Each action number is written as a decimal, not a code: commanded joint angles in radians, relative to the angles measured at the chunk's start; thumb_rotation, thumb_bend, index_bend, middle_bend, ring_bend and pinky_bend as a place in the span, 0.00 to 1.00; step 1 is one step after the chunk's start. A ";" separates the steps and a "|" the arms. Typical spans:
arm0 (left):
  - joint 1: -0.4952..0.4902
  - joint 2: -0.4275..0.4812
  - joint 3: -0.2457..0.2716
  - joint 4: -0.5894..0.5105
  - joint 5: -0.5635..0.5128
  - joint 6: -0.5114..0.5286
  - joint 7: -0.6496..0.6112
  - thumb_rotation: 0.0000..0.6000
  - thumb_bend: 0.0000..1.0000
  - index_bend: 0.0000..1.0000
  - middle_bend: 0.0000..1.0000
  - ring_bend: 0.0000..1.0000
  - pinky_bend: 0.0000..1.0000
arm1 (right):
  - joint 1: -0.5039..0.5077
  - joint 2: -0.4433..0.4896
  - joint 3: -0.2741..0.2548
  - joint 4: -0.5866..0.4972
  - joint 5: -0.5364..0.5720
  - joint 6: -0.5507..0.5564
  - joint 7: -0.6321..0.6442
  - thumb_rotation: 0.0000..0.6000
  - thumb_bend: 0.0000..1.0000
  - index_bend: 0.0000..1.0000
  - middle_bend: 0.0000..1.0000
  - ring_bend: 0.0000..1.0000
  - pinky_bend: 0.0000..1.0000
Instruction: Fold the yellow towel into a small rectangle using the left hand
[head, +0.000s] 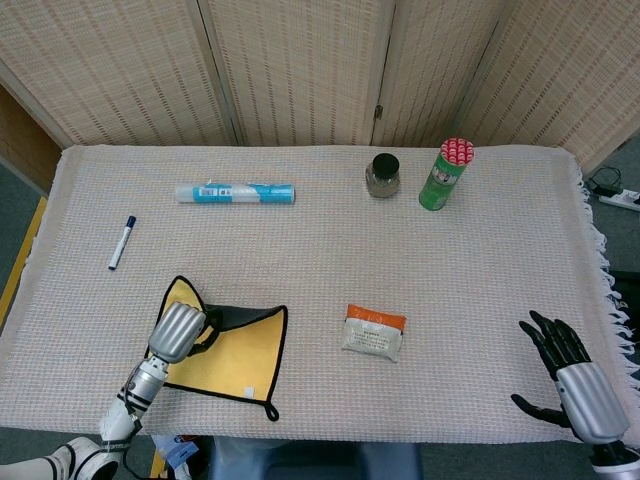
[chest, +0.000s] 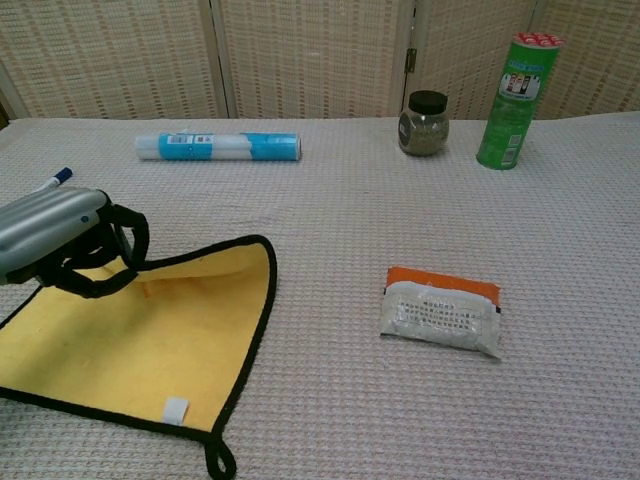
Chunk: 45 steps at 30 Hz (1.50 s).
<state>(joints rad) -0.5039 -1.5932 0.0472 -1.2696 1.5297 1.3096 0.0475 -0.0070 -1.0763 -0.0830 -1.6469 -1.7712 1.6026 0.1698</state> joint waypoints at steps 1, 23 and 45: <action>0.029 0.017 0.023 -0.031 0.022 0.025 0.009 1.00 0.47 0.69 1.00 1.00 1.00 | -0.002 -0.001 -0.005 -0.002 -0.011 0.006 -0.005 1.00 0.21 0.00 0.00 0.00 0.00; 0.161 -0.001 0.113 -0.040 0.142 0.100 0.039 1.00 0.47 0.69 1.00 1.00 1.00 | -0.017 -0.013 -0.027 -0.002 -0.065 0.040 -0.030 1.00 0.20 0.00 0.00 0.00 0.00; 0.204 0.014 0.139 0.003 0.181 0.072 -0.027 1.00 0.47 0.44 1.00 1.00 1.00 | -0.017 -0.026 -0.024 -0.005 -0.055 0.030 -0.055 1.00 0.20 0.00 0.00 0.00 0.00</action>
<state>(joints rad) -0.3009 -1.5813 0.1848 -1.2660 1.7087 1.3808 0.0201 -0.0238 -1.1018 -0.1076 -1.6516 -1.8261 1.6330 0.1150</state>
